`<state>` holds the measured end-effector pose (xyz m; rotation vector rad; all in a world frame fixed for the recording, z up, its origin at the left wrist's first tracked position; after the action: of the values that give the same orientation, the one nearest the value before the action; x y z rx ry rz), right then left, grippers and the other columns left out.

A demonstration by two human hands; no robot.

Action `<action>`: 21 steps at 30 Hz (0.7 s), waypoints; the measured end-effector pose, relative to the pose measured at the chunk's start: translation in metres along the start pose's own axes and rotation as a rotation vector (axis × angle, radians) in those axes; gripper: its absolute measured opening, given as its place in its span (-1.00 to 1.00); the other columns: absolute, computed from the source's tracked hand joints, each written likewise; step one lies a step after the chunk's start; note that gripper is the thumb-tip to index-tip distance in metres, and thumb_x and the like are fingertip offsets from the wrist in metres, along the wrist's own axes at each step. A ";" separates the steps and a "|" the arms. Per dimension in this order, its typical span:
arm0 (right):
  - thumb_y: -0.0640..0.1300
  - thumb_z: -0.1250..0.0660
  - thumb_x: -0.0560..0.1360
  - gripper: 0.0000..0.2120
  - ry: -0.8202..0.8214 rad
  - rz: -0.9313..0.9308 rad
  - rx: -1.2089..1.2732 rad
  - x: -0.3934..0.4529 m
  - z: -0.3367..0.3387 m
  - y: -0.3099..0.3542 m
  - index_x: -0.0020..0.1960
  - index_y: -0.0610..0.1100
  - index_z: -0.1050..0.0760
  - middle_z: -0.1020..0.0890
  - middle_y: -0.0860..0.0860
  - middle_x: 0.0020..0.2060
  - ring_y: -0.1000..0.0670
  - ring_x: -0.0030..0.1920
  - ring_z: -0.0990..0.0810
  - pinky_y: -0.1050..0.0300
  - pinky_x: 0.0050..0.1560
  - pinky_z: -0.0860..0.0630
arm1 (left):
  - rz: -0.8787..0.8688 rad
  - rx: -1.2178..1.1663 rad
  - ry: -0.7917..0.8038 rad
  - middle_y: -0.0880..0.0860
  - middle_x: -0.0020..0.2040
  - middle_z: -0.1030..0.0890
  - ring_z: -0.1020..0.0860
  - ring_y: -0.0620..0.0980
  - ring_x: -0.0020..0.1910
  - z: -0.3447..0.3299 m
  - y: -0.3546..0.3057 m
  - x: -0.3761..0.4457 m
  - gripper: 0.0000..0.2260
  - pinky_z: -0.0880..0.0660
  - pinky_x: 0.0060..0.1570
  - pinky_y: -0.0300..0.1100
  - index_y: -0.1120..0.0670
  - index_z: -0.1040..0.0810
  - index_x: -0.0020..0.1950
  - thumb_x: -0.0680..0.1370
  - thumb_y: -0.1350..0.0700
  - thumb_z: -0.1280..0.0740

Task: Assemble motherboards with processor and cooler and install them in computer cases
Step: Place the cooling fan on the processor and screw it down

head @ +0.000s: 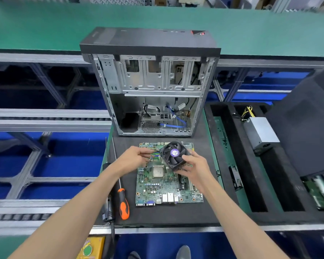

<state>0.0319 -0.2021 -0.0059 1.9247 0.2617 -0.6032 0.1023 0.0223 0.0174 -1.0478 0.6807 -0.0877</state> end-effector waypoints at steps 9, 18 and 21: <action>-0.32 -0.35 0.55 -0.80 -0.077 0.005 0.070 0.000 -0.018 -0.006 0.16 -0.20 -0.54 -0.71 -0.23 -0.01 -0.25 -0.05 -0.70 -0.27 0.07 -0.64 | 0.071 -0.315 -0.081 0.11 -0.04 -0.73 -0.68 -0.01 -0.03 0.018 0.047 -0.013 -0.76 -0.59 -0.06 -0.25 0.15 -0.72 0.02 0.64 0.32 -0.26; -0.31 -0.39 0.54 -0.81 -0.104 0.028 0.062 0.001 -0.028 -0.005 0.15 -0.19 -0.56 -0.74 -0.16 -0.05 -0.20 -0.09 -0.74 -0.08 -0.11 -0.67 | -0.041 -0.267 -0.316 0.08 -0.22 -0.71 -0.63 -0.05 -0.21 0.031 0.054 -0.016 -0.83 -0.57 -0.04 -0.21 0.06 -0.74 -0.09 0.56 0.30 -0.41; -0.29 -0.42 0.53 -0.78 -0.086 0.050 0.022 0.000 -0.036 -0.004 0.17 -0.20 -0.57 -0.72 -0.20 0.04 -0.22 -0.01 -0.73 -0.10 -0.06 -0.68 | -0.077 -0.017 -0.505 0.01 -0.29 -0.70 -0.65 -0.14 -0.30 0.043 0.050 -0.016 -0.87 -0.60 -0.12 -0.33 0.08 -0.70 -0.09 0.59 0.24 -0.38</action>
<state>0.0402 -0.1681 0.0026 1.9156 0.1523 -0.6556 0.1007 0.0868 -0.0022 -1.0581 0.1839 0.1152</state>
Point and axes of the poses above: each hand's wrist, its own x-axis towards the middle knuckle, its own z-axis out of the back of the hand, y = z × x, the point moved 5 cm from there along x, towards the middle knuckle
